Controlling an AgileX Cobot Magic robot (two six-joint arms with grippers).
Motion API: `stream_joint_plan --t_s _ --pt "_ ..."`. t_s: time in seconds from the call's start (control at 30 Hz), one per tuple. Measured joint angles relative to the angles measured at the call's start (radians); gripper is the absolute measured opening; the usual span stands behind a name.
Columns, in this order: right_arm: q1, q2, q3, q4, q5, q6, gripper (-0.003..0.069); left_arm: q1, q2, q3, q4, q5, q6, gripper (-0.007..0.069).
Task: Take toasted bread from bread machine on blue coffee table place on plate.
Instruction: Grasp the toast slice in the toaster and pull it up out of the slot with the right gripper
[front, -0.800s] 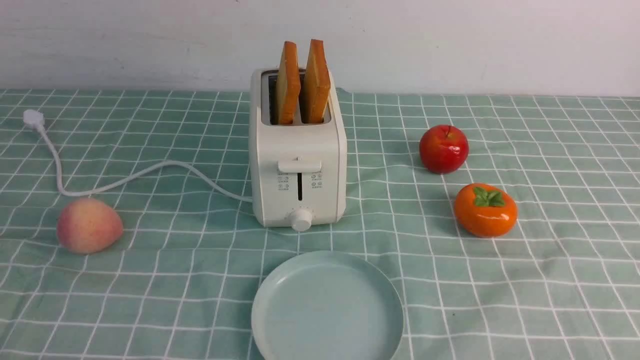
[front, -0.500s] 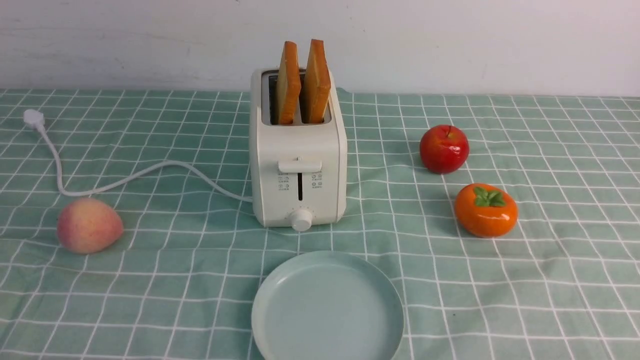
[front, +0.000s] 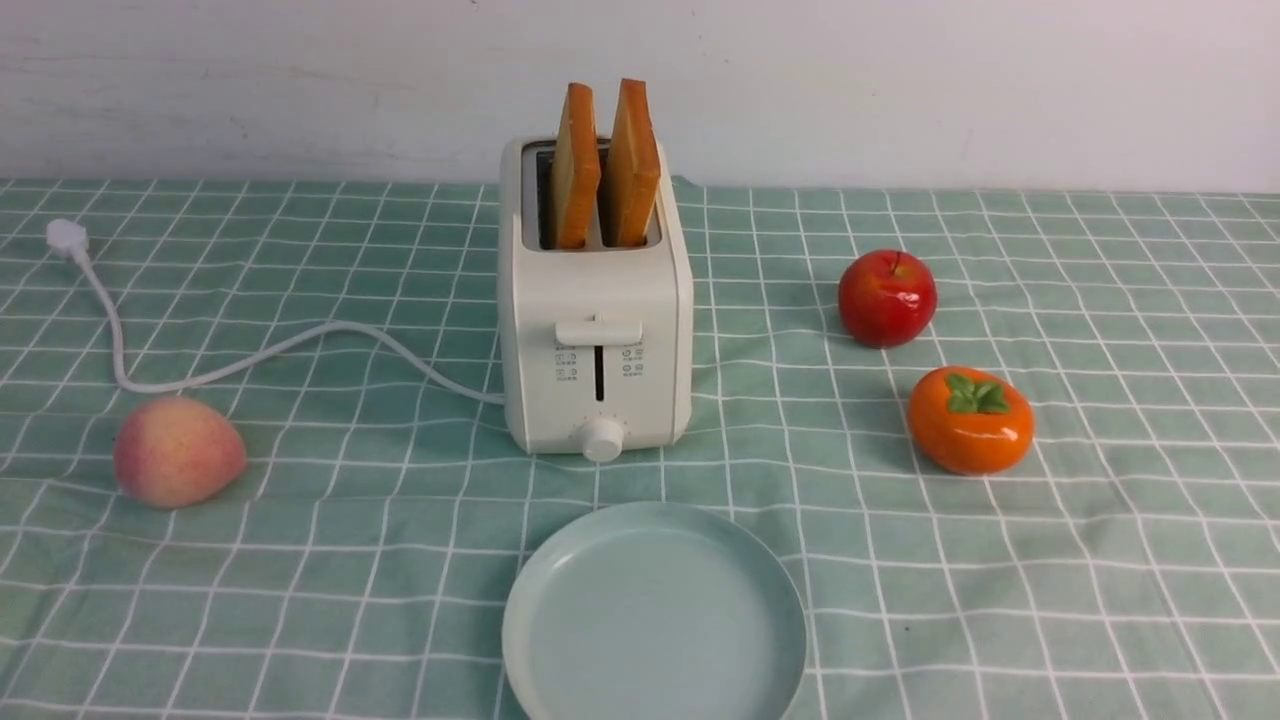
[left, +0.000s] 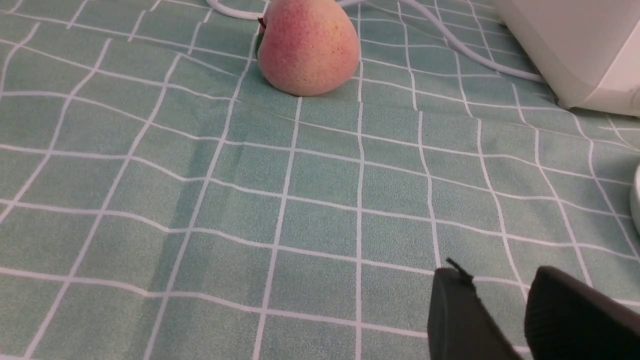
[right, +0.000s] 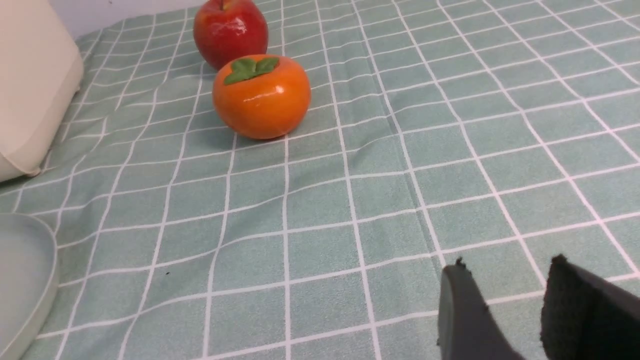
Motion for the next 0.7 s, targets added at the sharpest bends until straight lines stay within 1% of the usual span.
stream_joint_plan --t_s 0.13,0.7 --pt "-0.028 0.000 0.000 0.000 0.000 0.000 0.0239 0.000 0.000 0.000 0.000 0.000 0.000 0.0211" --pt "-0.033 -0.001 0.000 0.000 0.000 0.000 0.0239 0.000 0.000 0.000 0.000 0.000 0.000 0.0225"
